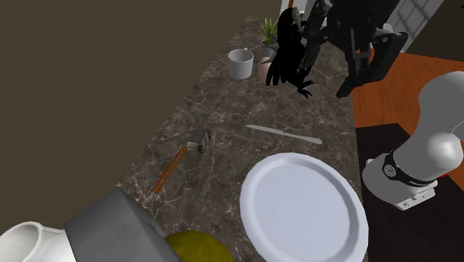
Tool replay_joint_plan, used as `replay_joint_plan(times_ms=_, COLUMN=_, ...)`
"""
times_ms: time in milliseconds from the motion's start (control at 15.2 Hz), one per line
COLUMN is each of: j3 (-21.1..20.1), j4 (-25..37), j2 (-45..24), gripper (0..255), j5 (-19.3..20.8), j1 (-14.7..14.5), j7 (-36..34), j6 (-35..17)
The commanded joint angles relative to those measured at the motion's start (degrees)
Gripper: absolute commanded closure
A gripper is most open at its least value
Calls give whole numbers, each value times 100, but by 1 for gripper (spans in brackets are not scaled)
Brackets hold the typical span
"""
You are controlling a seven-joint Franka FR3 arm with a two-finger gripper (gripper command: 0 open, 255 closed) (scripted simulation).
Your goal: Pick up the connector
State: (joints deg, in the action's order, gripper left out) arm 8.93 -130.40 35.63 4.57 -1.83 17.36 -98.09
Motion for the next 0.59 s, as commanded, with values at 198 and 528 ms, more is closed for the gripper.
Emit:
replay_joint_plan(times_ms=198, j3=482, j4=264, j2=-939, gripper=0, j5=16, j1=-204, j7=1072, j6=-685)
replay_joint_plan(times_ms=528, j3=853, j4=734, j2=-2006, gripper=0, j5=-197, j1=-418, j7=2130, j6=-1245)
